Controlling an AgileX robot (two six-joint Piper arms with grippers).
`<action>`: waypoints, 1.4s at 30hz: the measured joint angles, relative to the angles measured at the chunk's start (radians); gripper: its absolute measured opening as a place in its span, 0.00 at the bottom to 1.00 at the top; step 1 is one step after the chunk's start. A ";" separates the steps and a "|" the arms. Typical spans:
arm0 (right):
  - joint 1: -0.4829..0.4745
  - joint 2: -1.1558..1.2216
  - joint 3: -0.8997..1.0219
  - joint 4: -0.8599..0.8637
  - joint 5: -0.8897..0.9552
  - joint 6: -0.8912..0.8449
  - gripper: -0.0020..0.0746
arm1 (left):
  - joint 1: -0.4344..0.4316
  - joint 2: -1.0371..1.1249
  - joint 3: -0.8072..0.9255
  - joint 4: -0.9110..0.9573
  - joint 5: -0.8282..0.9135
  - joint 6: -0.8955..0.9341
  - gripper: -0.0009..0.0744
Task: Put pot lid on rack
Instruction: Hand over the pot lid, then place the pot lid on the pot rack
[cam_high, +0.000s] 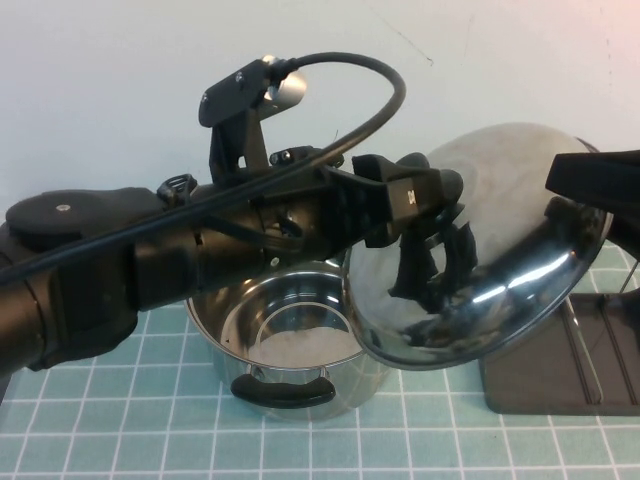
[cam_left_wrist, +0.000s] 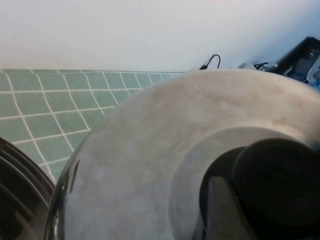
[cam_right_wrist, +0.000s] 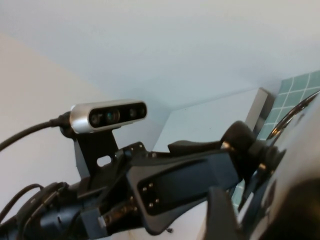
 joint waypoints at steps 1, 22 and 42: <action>0.000 0.000 0.000 0.000 -0.002 -0.007 0.56 | 0.000 0.004 -0.003 0.000 0.010 0.003 0.45; 0.001 0.000 -0.004 0.025 0.061 -0.102 0.11 | 0.004 0.052 -0.004 0.011 0.126 0.196 0.49; 0.001 -0.184 -0.180 -0.491 -0.160 -0.087 0.11 | 0.004 -0.335 -0.006 0.333 -0.182 0.298 0.08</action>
